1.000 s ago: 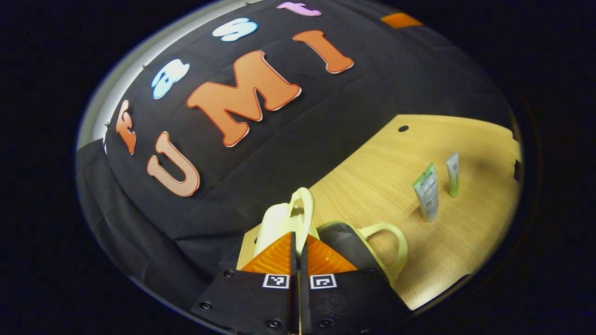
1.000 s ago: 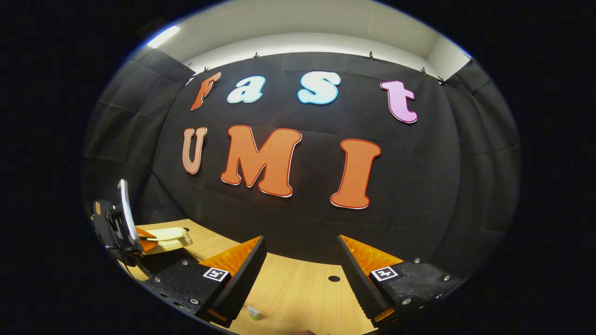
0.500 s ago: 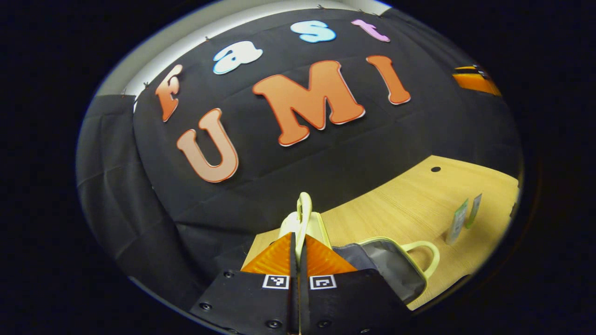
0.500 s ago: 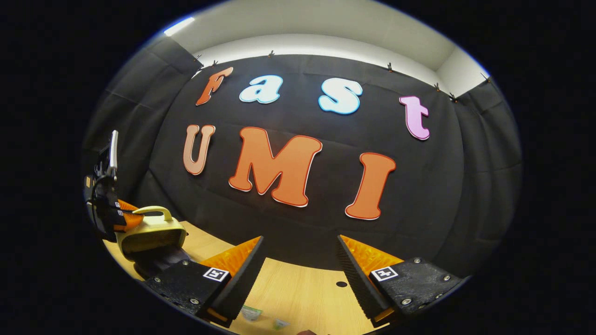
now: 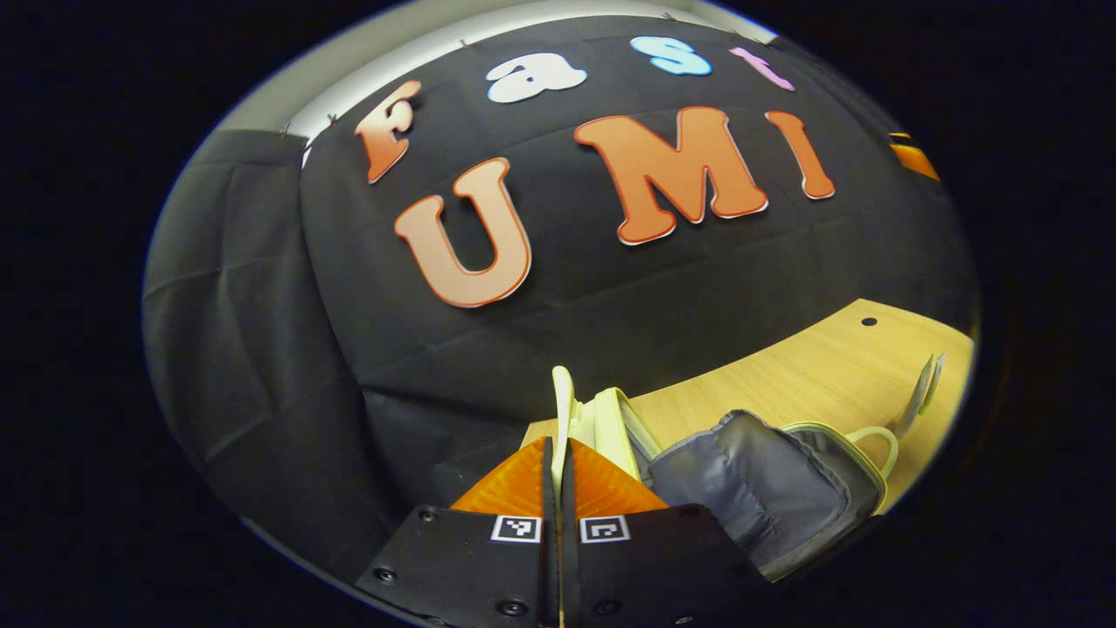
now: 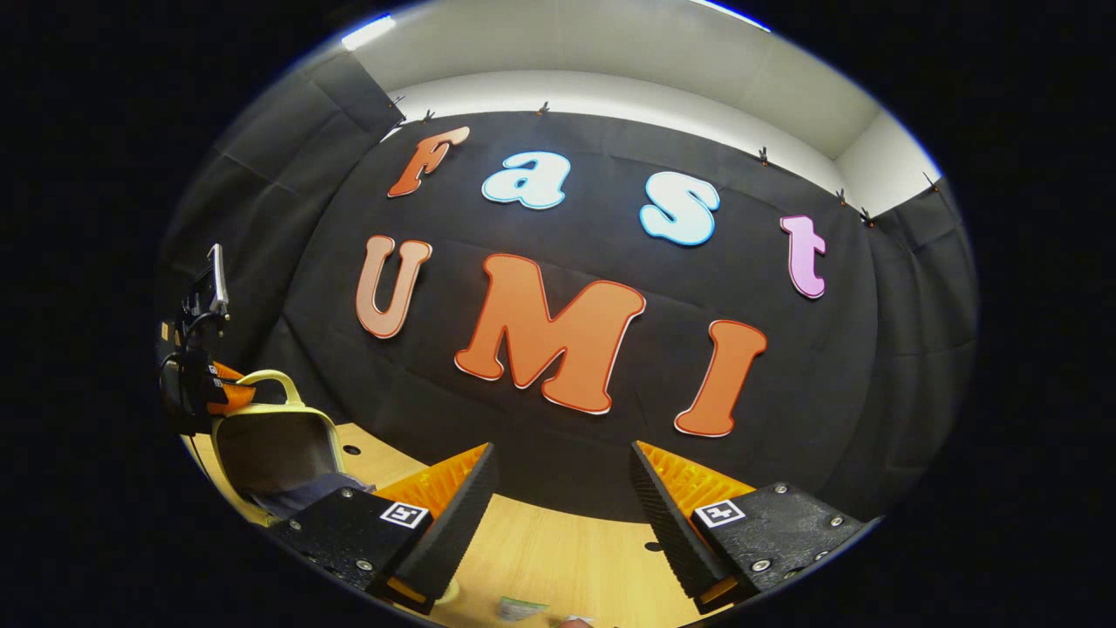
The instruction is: First open the suitcase, pack the skin care products into it, and then close the suitcase.
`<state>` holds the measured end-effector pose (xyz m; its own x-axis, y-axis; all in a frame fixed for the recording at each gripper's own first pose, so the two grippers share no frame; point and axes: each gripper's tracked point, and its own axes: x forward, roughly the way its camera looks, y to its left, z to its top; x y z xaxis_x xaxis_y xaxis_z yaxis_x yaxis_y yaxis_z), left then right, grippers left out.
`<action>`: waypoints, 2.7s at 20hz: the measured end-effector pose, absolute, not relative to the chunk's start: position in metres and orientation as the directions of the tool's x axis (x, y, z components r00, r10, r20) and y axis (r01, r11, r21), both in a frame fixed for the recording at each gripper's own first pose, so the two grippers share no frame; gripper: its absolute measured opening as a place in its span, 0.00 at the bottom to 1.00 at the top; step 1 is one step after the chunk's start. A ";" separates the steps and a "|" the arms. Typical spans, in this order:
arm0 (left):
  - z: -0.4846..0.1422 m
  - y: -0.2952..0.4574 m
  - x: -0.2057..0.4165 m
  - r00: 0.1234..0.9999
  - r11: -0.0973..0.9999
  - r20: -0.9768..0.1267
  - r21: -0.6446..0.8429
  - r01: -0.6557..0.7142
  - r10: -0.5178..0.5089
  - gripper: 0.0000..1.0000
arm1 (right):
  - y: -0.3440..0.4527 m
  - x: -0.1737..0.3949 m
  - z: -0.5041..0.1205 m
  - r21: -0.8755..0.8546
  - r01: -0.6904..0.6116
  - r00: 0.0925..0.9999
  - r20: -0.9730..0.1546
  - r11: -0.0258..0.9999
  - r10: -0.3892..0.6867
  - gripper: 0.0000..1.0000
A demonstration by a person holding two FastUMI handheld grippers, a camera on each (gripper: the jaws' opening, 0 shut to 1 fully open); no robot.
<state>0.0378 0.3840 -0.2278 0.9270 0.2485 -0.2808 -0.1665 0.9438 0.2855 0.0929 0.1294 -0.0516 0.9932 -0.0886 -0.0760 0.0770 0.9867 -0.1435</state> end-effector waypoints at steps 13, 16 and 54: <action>-0.396 0.529 -0.001 0.748 0.940 -0.569 0.210 -0.269 0.342 0.02 | 0.154 0.099 -0.088 -0.158 0.142 0.967 -0.187 0.977 -0.170 0.95; -0.436 0.542 -0.023 0.686 0.935 -0.636 0.238 -0.261 0.354 0.02 | 0.159 0.092 -0.098 -0.150 0.139 0.962 -0.213 0.979 -0.169 0.95; -0.364 -0.063 0.036 0.833 0.929 -0.443 0.001 0.370 -0.332 0.99 | -0.004 0.013 -0.161 -0.127 0.092 0.953 -0.276 0.988 -0.124 0.95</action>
